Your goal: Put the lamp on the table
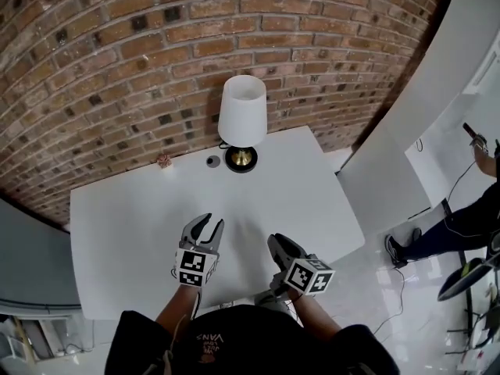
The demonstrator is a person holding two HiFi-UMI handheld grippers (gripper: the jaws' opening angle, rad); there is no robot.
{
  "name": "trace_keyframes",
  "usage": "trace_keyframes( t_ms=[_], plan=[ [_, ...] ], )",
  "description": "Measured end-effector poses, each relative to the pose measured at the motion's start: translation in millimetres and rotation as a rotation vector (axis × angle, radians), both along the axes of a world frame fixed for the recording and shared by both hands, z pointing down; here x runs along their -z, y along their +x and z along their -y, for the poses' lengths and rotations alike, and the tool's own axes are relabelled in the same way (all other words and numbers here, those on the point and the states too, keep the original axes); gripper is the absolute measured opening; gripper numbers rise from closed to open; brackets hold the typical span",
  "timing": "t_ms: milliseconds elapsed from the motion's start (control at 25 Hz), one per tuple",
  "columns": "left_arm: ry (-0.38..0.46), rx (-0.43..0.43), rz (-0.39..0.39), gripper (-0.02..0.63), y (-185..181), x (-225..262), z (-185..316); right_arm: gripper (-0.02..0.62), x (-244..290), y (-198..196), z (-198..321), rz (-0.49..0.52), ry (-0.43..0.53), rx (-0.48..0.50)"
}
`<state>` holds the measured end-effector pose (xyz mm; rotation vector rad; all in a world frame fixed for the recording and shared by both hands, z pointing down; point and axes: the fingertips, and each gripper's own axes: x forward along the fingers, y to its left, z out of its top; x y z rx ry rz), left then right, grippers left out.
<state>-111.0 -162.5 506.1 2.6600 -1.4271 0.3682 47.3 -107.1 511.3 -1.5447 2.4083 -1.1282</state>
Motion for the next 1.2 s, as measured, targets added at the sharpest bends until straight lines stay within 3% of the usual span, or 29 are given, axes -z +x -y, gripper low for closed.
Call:
trace_keyframes(
  t_ms=[440, 1200],
  plan=[
    [0.002, -0.045, 0.0, 0.011, -39.4, 3.9, -49.7, 0.0, 2.1, -47.8, -27.3, -0.165, 0.059, 0.037],
    [-0.005, -0.058, -0.038, 0.009, -93.3, 5.7, -89.5, -0.003, 17.3, -108.2, -47.4, -0.322, 0.147, 0.079]
  ],
)
